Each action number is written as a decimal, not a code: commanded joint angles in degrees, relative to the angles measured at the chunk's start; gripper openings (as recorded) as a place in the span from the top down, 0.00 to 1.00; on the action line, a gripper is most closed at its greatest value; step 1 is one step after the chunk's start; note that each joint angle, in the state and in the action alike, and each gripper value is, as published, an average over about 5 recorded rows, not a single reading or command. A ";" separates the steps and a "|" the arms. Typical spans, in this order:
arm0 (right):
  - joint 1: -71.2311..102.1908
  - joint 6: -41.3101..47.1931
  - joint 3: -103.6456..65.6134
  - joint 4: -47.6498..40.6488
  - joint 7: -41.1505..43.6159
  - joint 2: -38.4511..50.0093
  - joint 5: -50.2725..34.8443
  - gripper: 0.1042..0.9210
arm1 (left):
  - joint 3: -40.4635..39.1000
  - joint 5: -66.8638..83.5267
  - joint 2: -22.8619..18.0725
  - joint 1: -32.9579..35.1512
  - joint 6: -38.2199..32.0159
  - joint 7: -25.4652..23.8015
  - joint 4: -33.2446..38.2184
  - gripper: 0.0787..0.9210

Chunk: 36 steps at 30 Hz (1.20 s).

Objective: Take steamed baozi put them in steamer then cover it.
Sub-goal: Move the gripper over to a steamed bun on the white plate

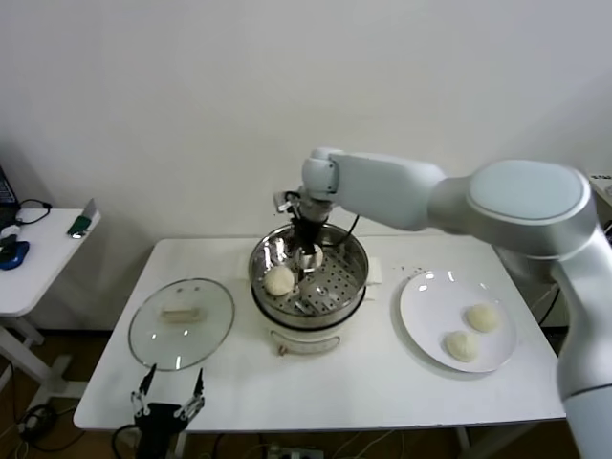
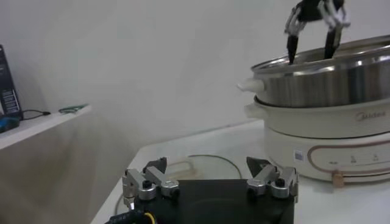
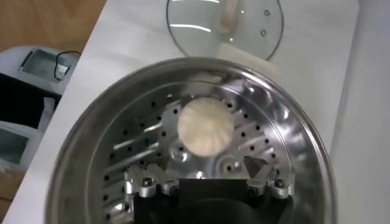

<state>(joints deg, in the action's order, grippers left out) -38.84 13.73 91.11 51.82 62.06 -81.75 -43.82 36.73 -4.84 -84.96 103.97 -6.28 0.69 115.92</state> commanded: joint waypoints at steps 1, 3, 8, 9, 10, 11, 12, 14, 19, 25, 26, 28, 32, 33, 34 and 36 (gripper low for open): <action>-9.81 -0.54 1.64 13.97 0.49 16.44 -0.07 0.12 | -0.16 -0.38 -0.07 0.02 0.07 0.00 0.06 0.12; -10.74 -0.88 1.75 16.79 0.52 21.00 1.29 0.12 | -0.21 -0.58 -0.16 0.12 0.08 0.02 0.12 0.12; -10.65 -2.89 1.89 22.26 0.71 31.90 8.45 0.12 | -0.11 -0.90 -0.26 0.43 0.14 0.08 0.35 0.12; -10.29 -3.34 1.84 22.99 0.78 33.60 9.79 0.12 | -0.06 -0.94 -0.25 0.46 0.17 0.09 0.36 0.12; -9.84 -3.74 1.74 23.67 0.85 35.25 11.11 0.12 | -0.03 -1.02 -0.26 0.49 0.22 0.10 0.39 0.12; -9.13 -4.11 1.53 24.36 0.93 37.01 12.58 0.12 | -0.02 -1.12 -0.28 0.51 0.27 0.11 0.42 0.12; -8.32 -4.39 1.12 24.97 1.00 38.70 14.19 0.12 | -0.03 -1.25 -0.31 0.52 0.34 0.11 0.47 0.12; -6.02 -4.87 -0.17 25.96 1.23 41.88 17.60 0.12 | -0.09 -1.62 -0.46 0.54 0.48 0.12 0.62 0.12; 2.23 -5.86 -5.01 26.01 2.01 47.37 24.90 0.12 | -0.18 -2.49 -0.92 0.54 0.76 0.13 0.91 0.12; 12.89 -6.24 -11.45 24.72 2.48 51.63 32.04 0.12 | -0.08 -3.15 -1.48 0.77 0.90 0.19 1.05 0.12; 14.56 -6.23 -12.51 24.57 2.52 52.24 32.86 0.12 | -0.05 -3.23 -1.55 0.78 0.90 0.20 1.03 0.12; 17.85 -6.32 -14.97 24.07 2.59 53.23 34.43 0.12 | -0.01 -3.37 -1.71 0.74 0.93 0.22 0.91 0.12; 23.16 -6.54 -19.02 22.88 2.68 53.91 36.54 0.12 | 0.00 -3.58 -1.93 0.66 0.96 0.26 0.60 0.12; 24.07 -6.54 -19.67 22.61 2.69 53.85 36.85 0.12 | -0.01 -3.63 -1.98 0.64 0.96 0.26 0.52 0.12; 25.03 -6.57 -20.36 22.28 2.69 53.73 37.17 0.12 | -0.01 -3.68 -2.04 0.61 0.96 0.27 0.43 0.12; 26.75 -6.59 -21.67 21.57 2.67 53.35 37.65 0.12 | 0.00 -3.75 -2.13 0.56 0.97 0.29 0.34 0.12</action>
<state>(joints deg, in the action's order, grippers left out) -24.44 7.70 77.87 73.88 64.56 -33.43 -13.30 36.72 -8.38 -87.05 104.51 -5.32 0.97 116.36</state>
